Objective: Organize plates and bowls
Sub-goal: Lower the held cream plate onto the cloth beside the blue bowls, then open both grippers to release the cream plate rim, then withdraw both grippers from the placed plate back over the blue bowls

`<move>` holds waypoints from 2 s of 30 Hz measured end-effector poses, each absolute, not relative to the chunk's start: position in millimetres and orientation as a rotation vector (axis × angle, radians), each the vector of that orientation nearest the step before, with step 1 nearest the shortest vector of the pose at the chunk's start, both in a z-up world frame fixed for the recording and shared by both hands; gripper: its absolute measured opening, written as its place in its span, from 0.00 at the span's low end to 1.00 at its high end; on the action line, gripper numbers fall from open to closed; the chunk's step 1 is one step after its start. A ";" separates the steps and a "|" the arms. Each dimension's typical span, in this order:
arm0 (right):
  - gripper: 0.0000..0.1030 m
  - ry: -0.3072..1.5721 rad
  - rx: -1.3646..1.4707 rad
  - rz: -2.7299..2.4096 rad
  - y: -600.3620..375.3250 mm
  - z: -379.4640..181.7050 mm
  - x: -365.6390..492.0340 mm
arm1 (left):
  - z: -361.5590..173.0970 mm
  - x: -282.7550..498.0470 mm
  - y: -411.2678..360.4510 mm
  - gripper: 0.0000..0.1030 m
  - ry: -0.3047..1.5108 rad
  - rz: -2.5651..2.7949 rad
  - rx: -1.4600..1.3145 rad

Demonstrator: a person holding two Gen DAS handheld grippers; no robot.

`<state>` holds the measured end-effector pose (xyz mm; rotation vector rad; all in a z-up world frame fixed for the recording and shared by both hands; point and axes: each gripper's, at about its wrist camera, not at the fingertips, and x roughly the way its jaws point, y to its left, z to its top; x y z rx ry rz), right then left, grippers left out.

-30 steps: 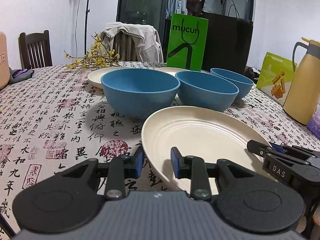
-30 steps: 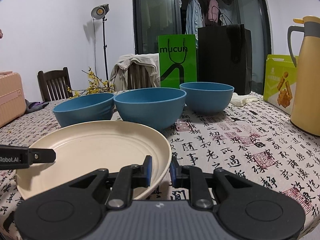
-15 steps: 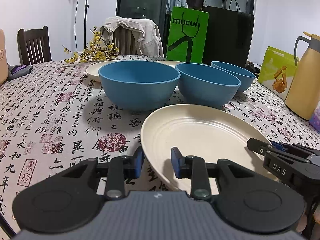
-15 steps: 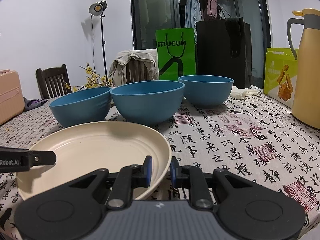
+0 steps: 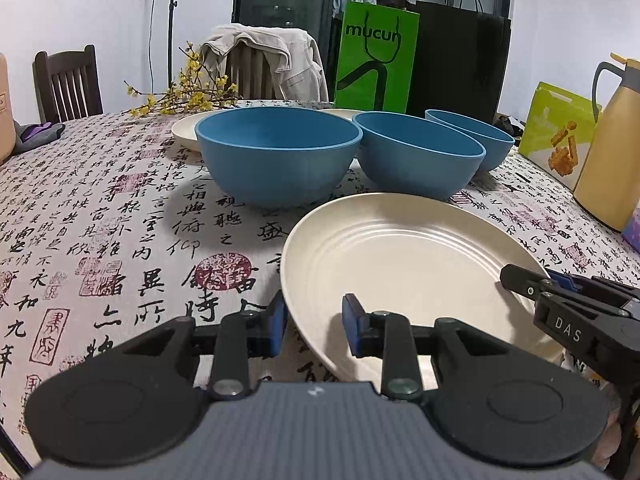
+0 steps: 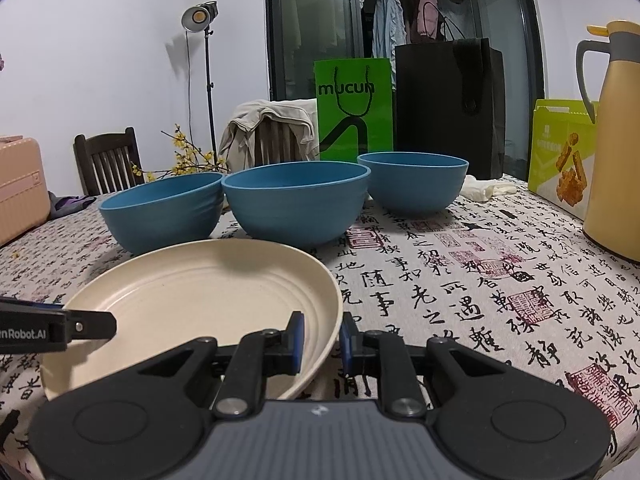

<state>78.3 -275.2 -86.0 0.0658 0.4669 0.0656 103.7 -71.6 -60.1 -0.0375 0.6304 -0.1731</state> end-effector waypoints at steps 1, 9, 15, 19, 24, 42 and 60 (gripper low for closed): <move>0.18 0.467 0.065 0.066 -275.0 -86.2 78.2 | -60.5 103.5 -71.7 0.28 0.630 -0.173 -0.037; 0.20 0.473 0.080 0.074 -276.6 -85.5 77.4 | -61.5 103.2 -70.0 0.34 0.634 -0.178 -0.048; 0.31 0.482 0.123 0.078 -284.0 -84.8 76.9 | -59.1 100.7 -65.1 0.57 0.619 -0.156 -0.057; 0.47 0.475 0.143 0.080 -288.0 -84.1 75.4 | -56.5 96.8 -60.9 0.68 0.597 -0.148 -0.063; 0.68 0.454 0.157 0.092 -289.8 -81.2 71.8 | -53.8 92.8 -57.0 0.87 0.569 -0.139 -0.072; 1.00 0.442 0.191 0.110 -292.5 -77.2 62.8 | -53.4 80.3 -40.9 1.00 0.523 -0.130 -0.112; 1.00 0.422 0.216 0.110 -291.4 -67.8 45.9 | -47.1 59.6 -23.9 1.00 0.498 -0.114 -0.143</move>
